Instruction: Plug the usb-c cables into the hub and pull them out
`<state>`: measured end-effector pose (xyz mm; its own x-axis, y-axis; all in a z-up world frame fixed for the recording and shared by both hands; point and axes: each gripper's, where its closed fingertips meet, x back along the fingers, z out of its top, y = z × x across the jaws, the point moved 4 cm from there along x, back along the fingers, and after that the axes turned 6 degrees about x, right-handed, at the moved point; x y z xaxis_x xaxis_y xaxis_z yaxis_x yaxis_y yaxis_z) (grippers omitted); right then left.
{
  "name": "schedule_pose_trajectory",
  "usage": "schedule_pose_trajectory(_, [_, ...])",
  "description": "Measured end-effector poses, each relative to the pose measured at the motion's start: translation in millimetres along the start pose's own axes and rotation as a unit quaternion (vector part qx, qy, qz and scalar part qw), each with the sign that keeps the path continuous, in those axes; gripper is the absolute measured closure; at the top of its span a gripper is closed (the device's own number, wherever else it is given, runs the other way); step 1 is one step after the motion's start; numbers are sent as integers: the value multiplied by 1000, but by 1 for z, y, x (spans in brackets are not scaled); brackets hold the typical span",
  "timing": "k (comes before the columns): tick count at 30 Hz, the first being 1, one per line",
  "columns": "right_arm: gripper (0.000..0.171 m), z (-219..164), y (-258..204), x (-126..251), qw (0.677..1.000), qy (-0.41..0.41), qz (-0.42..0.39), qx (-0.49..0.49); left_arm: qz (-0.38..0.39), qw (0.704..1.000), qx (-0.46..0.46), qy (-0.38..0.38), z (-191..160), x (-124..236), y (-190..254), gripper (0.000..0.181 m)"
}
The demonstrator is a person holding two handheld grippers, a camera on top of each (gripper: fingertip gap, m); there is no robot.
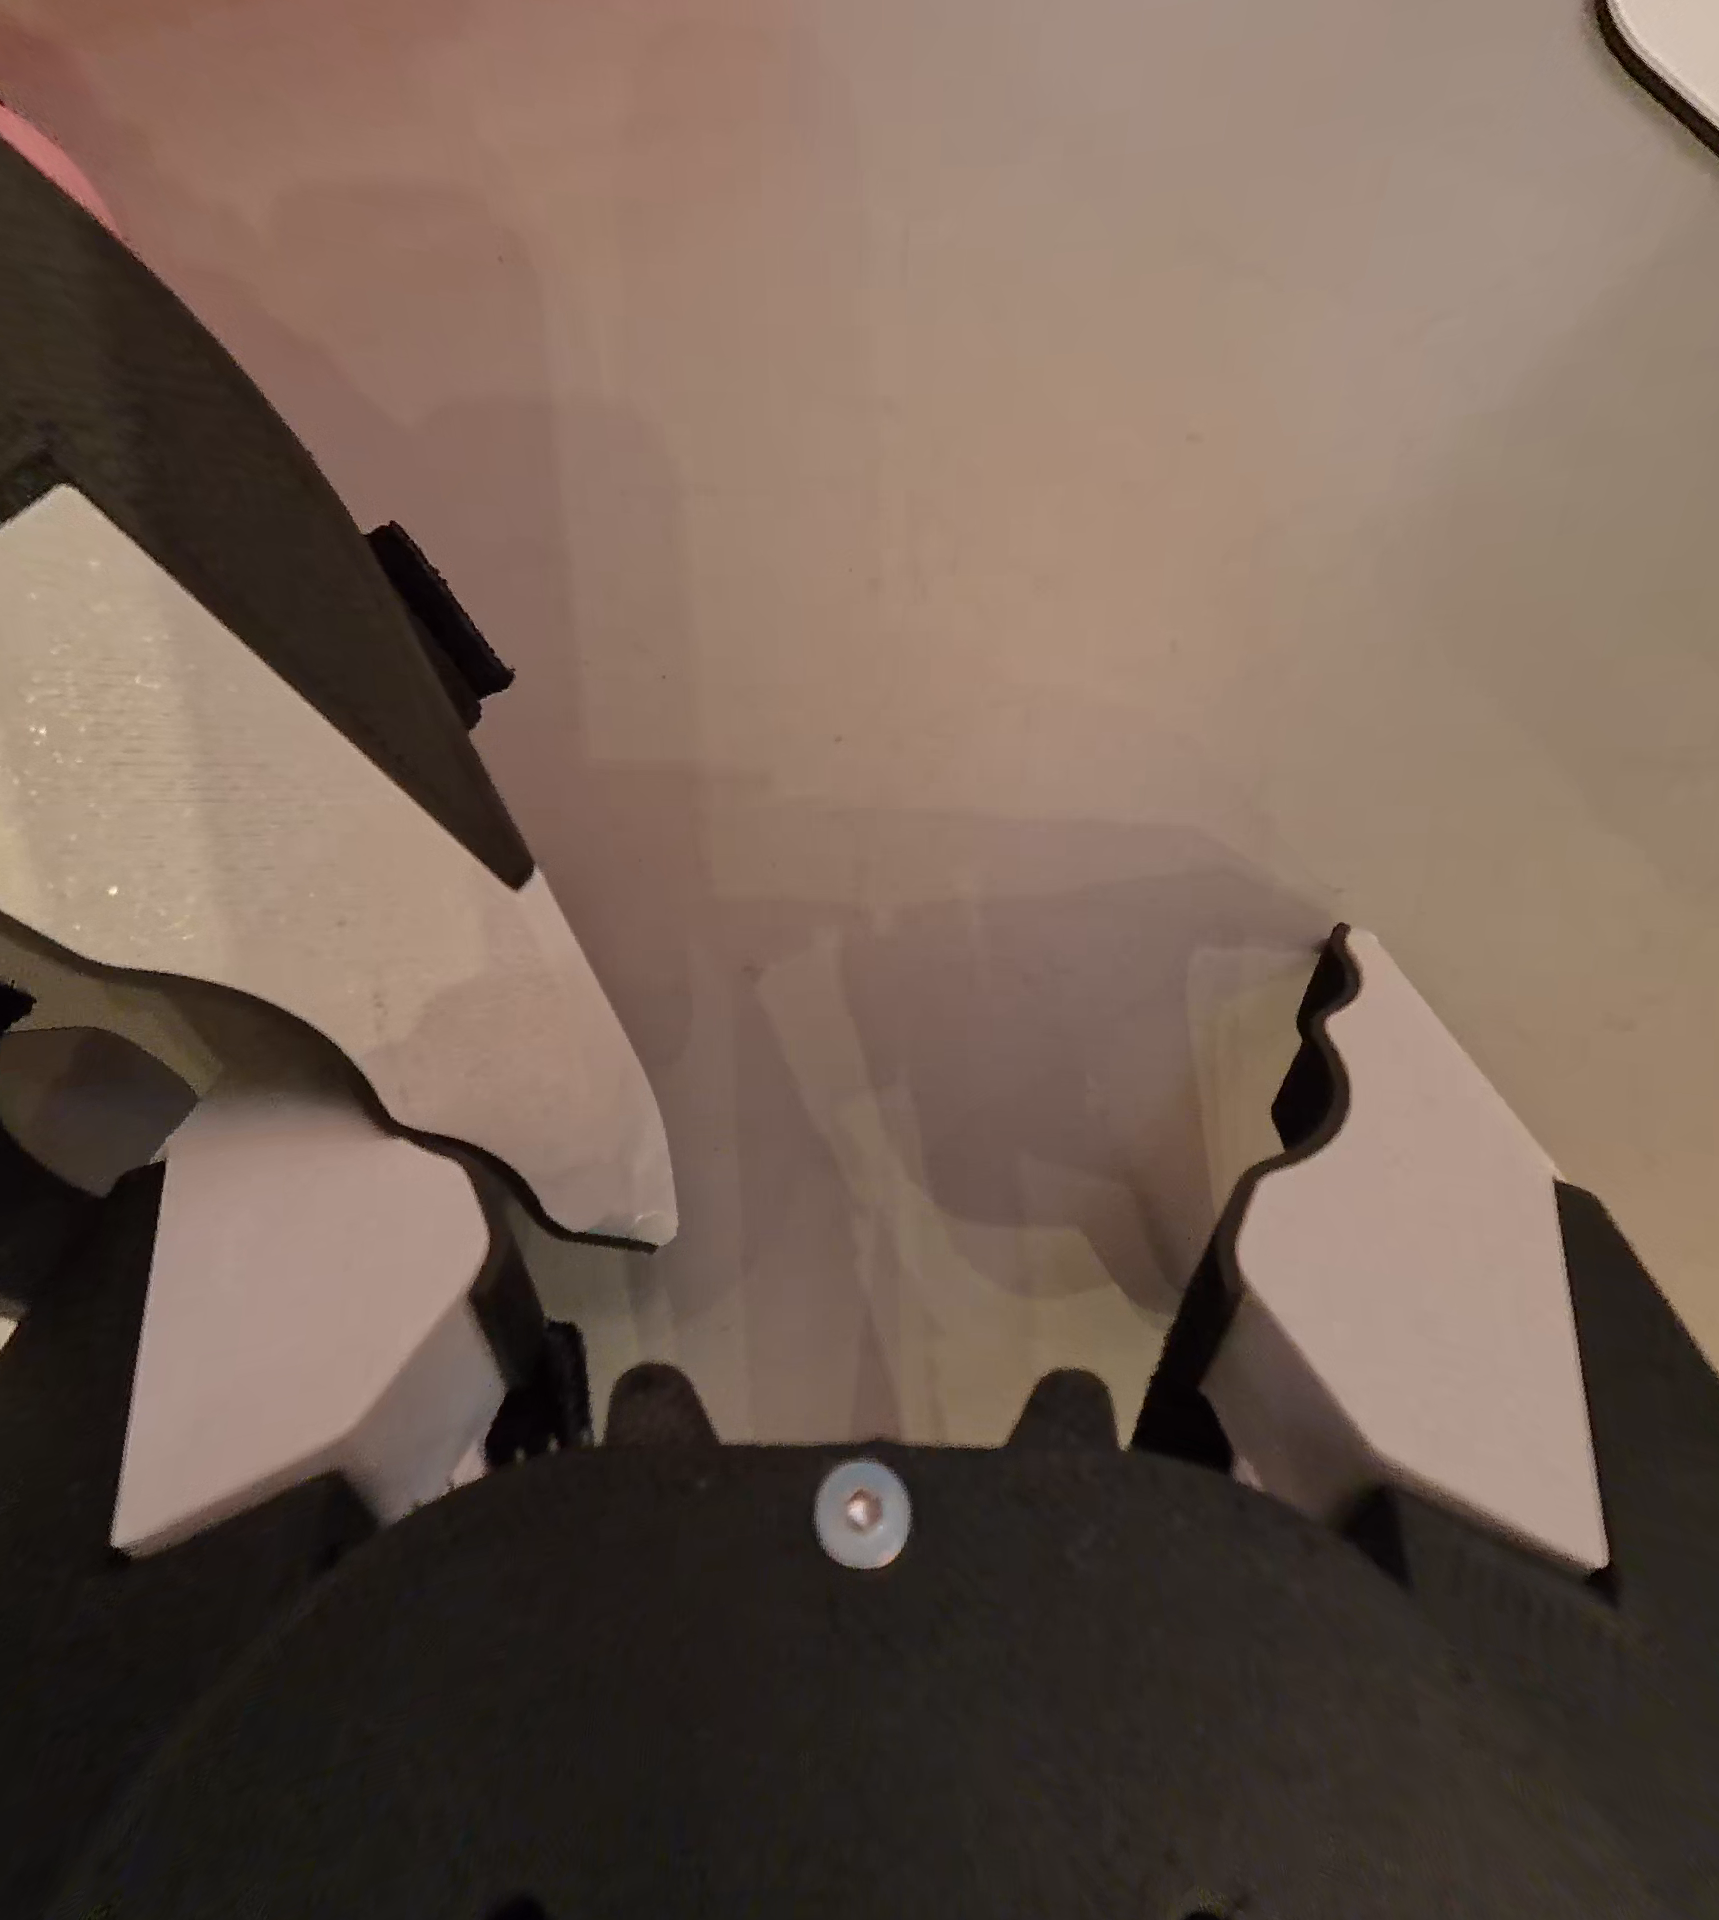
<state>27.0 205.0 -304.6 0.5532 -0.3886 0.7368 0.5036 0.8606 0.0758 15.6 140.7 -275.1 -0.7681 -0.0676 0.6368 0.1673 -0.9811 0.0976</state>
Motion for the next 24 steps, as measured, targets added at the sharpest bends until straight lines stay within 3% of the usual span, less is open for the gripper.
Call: schedule_pose_trajectory(24, [12, 0, -1, 0, 1000, 0, 2, 2, 4, 1000, 5, 7, 0, 0, 0, 150])
